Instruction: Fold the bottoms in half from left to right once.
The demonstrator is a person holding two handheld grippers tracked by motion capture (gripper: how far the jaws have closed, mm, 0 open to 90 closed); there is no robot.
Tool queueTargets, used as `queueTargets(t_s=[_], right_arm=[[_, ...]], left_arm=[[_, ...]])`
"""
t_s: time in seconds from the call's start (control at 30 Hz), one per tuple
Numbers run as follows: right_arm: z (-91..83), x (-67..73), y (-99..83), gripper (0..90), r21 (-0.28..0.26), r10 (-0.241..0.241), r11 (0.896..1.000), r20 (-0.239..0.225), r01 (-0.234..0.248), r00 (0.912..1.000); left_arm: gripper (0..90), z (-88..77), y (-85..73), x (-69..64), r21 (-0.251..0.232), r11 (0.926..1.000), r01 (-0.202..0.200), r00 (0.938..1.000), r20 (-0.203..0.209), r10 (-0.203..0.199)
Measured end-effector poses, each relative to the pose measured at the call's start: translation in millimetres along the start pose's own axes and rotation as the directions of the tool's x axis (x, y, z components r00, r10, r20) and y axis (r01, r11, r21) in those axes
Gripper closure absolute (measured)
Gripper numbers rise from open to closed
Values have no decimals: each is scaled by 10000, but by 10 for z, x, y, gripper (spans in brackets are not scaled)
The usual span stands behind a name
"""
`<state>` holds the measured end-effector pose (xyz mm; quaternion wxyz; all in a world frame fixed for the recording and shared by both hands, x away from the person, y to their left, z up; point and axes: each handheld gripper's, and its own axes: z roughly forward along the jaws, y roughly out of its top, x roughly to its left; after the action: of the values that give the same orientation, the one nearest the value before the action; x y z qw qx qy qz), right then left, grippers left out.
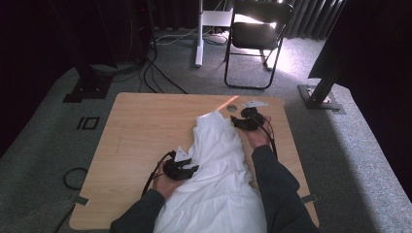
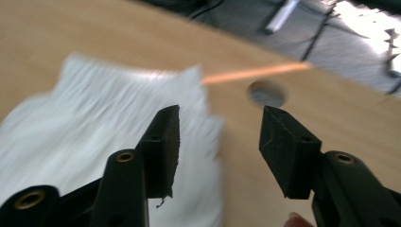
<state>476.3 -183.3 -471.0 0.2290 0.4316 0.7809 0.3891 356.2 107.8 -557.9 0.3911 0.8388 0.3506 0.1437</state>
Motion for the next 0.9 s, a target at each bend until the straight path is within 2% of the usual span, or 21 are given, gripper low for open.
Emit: queueTargets(t_s=[0.03, 0.1, 0.13, 0.2, 0.23, 0.33, 0.4, 0.5, 0.57, 0.63, 0.7, 0.73, 0.77, 0.8, 0.83, 0.87, 0.9], right_arm=[[16, 37, -62, 504, 275, -255, 9993, -261, 263, 9993], [87, 111, -189, 497, 880, -913, 9917, -266, 933, 9955], [136, 130, -248, 473, 1184, -995, 9876, -333, 1028, 9945], [244, 132, -360, 420, 1621, -757, 9833, -460, 822, 9961], [298, 128, -411, 388, 1891, -548, 9798, -562, 645, 9969], [416, 154, -536, 349, 2411, -611, 9677, -605, 740, 9963], [443, 171, -577, 358, 2397, -513, 9686, -658, 657, 9965], [460, 177, -564, 392, 2321, -404, 9712, -628, 540, 9972], [484, 193, -547, 393, 2286, -398, 9721, -564, 517, 9976], [512, 207, -537, 392, 2216, -271, 9744, -538, 384, 9982], [535, 226, -535, 387, 2139, -84, 9767, -519, 193, 9986], [539, 239, -536, 390, 2098, -69, 9776, -469, 166, 9989], [535, 255, -539, 397, 2097, -3, 9777, -407, 89, 9992], [527, 269, -546, 401, 2085, 34, 9780, -338, 37, 9994], [515, 285, -557, 404, 2059, 67, 9786, -295, -4, 9995], [501, 302, -572, 409, 2022, 95, 9793, -251, -43, 9996], [484, 318, -589, 415, 1985, 129, 9801, -218, -84, 9997]], left_arm=[[547, 0, 4, 4, 32, 10000, 34, 10000, -56, -34], [535, 4, 20, 18, 74, 10000, 63, 9996, -276, -61], [527, 5, 29, 33, 92, 9999, 121, 9990, -423, -117], [500, 1, 57, 79, 195, 9989, 434, 9955, -846, -416], [495, -6, 76, 115, 262, 9974, 673, 9939, -888, -647], [500, -75, 175, 207, 173, 9937, 1109, 9874, -1157, -1082], [498, -136, 285, 242, -108, 9943, 1062, 9865, -1243, -1067], [453, -143, 484, 250, -319, 9969, 715, 9879, -1355, -752], [425, -62, 602, 229, -324, 9987, 402, 9899, -1350, -443], [402, 82, 685, 203, -78, 10000, 51, 9890, -1480, -62], [398, 260, 717, 187, 250, 9994, -235, 9837, -1774, 276], [405, 347, 715, 190, 475, 9982, -357, 9741, -2215, 454], [449, 418, 703, 213, 727, 9965, -404, 9609, -2705, 587], [503, 470, 684, 257, 889, 9960, -125, 9557, -2919, 381], [569, 497, 661, 313, 985, 9947, 283, 9551, -2964, 22], [618, 505, 631, 361, 972, 9930, 666, 9513, -3063, -338], [642, 494, 600, 393, 794, 9924, 942, 9503, -3043, -658]])
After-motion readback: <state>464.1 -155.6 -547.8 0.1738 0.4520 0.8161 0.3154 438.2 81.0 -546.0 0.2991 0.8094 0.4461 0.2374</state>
